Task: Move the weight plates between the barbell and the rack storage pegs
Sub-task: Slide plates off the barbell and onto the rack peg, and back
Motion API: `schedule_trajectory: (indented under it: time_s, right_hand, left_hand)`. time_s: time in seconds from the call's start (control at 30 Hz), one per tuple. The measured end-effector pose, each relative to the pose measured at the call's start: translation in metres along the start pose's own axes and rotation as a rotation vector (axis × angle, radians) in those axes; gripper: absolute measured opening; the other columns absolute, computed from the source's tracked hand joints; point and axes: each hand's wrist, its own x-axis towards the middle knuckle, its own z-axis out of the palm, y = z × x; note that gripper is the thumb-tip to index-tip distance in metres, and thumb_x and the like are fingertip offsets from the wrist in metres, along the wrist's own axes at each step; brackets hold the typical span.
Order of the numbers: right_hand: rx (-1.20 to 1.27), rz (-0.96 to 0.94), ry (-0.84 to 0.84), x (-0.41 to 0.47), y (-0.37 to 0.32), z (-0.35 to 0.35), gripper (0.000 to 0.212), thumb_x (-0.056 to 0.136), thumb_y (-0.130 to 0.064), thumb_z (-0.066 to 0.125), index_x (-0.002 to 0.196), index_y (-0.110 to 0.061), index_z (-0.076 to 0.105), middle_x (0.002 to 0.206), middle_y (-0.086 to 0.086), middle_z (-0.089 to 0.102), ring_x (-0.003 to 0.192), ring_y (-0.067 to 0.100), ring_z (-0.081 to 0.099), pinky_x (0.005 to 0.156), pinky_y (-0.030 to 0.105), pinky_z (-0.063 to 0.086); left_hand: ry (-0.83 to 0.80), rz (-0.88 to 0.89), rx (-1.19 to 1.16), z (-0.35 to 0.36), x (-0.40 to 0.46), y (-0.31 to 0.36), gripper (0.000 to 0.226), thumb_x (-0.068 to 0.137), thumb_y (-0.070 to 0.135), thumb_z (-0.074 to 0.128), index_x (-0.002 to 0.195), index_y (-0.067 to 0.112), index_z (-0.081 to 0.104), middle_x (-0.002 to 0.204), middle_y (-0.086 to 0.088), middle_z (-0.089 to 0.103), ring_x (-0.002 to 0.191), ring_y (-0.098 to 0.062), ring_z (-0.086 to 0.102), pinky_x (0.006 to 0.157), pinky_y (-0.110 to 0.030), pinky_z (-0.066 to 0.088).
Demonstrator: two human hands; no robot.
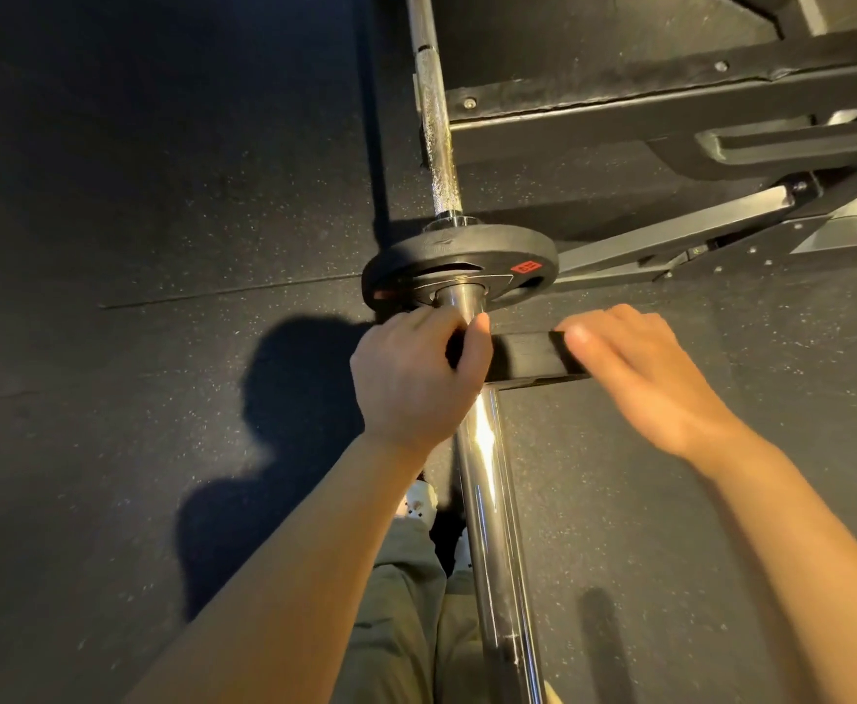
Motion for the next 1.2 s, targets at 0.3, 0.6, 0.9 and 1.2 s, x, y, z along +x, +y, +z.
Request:
schedule_trajectory:
  time_s: [0.3,0.6,0.9,1.2]
  right_hand:
    - [0.243,0.234,0.569,0.039,-0.008,0.056,0.033,0.079,-0.043,0.017,0.055,-0.028,0.035,0.085,0.008,0.053,0.090,0.021,0.036,0.074,0.024,0.021]
    - [0.206,0.063,0.690,0.031,-0.039,0.068,0.032,0.082,-0.041,0.028,0.053,-0.027,0.029,0.051,-0.010,0.036,0.054,0.006,0.035,0.067,0.028,0.027]
    - [0.438,0.131,0.645,0.034,-0.025,0.060,0.035,0.083,-0.028,0.040,0.054,-0.008,0.038,0.052,-0.006,0.033,0.054,0.010,0.028,0.056,0.034,0.023]
    - [0.829,0.377,0.542,0.053,0.000,0.048,0.025,0.070,-0.030,0.051,0.047,-0.022,0.052,0.059,-0.003,0.047,0.066,0.013,0.040,0.064,0.030,0.030]
  left_hand:
    - [-0.077,-0.192,-0.333,-0.005,-0.010,-0.037,0.043,0.095,0.032,0.030,0.065,0.010,0.053,0.054,-0.001,0.047,0.050,-0.016,0.046,0.050,-0.027,0.035]
    - [-0.370,-0.280,-0.439,-0.020,-0.013,-0.070,0.050,0.097,0.039,0.020,0.099,0.009,0.060,0.083,-0.009,0.062,0.082,-0.021,0.060,0.075,-0.046,0.048]
    - [-0.225,-0.185,-0.095,-0.013,0.003,-0.009,0.041,0.097,0.037,0.028,0.081,0.016,0.060,0.064,0.006,0.055,0.056,-0.010,0.053,0.052,-0.022,0.040]
    - [-0.346,0.046,0.139,-0.005,0.022,0.009,0.044,0.099,0.035,0.029,0.058,0.025,0.041,0.050,0.009,0.034,0.042,-0.003,0.034,0.044,-0.017,0.017]
